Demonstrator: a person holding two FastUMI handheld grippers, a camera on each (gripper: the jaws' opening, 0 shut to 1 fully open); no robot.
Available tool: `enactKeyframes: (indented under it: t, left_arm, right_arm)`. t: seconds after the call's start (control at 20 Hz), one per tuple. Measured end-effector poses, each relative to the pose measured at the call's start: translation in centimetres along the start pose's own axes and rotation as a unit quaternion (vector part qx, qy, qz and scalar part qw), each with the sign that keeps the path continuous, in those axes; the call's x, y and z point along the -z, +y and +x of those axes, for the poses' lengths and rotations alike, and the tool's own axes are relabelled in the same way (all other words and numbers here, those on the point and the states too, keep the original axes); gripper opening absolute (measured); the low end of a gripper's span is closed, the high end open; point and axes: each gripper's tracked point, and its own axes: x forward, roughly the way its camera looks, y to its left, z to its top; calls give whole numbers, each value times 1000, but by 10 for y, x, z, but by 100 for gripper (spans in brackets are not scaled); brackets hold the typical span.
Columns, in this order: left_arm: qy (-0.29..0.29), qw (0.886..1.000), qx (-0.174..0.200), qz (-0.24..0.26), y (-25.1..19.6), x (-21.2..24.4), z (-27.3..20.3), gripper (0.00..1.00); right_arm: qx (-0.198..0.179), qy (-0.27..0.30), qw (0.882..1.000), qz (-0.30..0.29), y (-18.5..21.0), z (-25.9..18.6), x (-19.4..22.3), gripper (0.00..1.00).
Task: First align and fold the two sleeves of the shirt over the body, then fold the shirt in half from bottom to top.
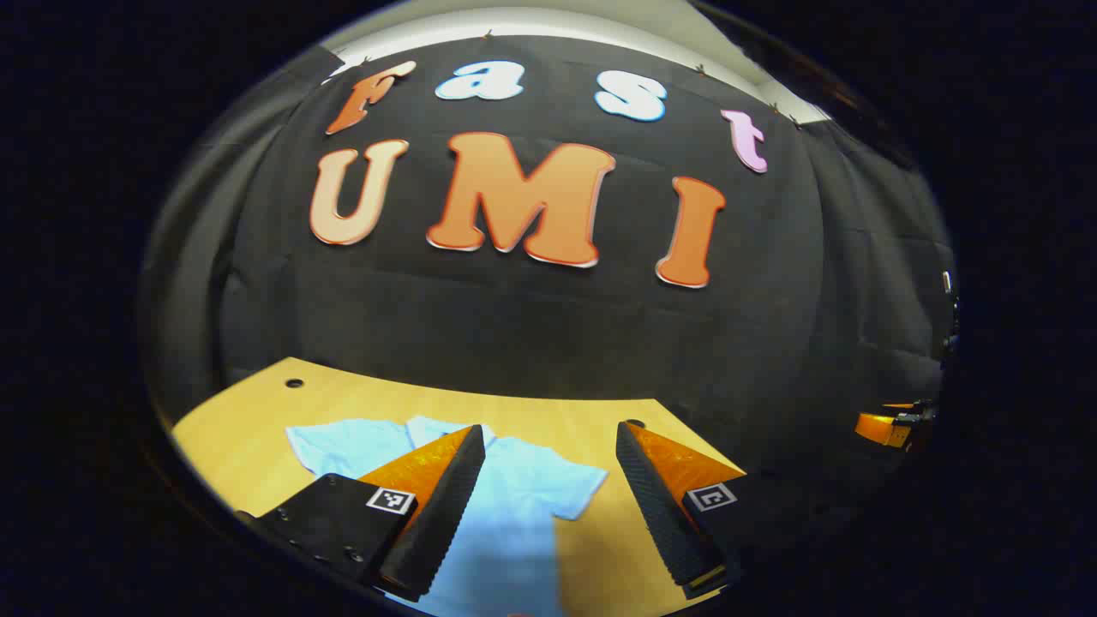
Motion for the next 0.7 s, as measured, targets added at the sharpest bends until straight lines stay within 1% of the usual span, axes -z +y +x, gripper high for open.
enactKeyframes:
  t: [0.05,0.1,0.15,0.2,0.3,0.4,0.5,0.6,0.65,0.7]
  left_arm:
    - [-1,1000,-16,8,41,-14,-5,99]
    - [-1,999,-29,16,79,-25,-9,98]
    - [-4,999,-38,22,113,-35,-13,98]
    - [-8,999,-44,24,143,-45,-16,98]
    - [-14,998,-47,26,195,-62,-21,98]
    - [-12,999,-45,12,233,-71,-22,98]
    - [-8,998,-58,-3,267,-77,-18,98]
    - [-1,997,-73,9,291,-75,-13,98]
    - [-1,997,-78,18,300,-74,-12,98]
    - [-2,997,-79,27,306,-76,-10,98]
  right_arm:
    - [1,-7,1000,23,28,-10,-8,98]
    - [-6,-13,999,46,61,-16,-15,98]
    - [-22,-14,998,55,96,-21,-19,98]
    - [-30,-11,998,52,129,-25,-20,98]
    - [-37,-18,998,37,181,-30,-28,99]
    - [-49,-24,998,43,225,-39,-43,98]
    - [-68,-21,995,69,257,-45,-55,98]
    - [-69,-11,994,90,272,-42,-61,98]
    - [-67,-3,993,93,277,-39,-61,100]
    - [-66,4,994,92,282,-36,-62,98]
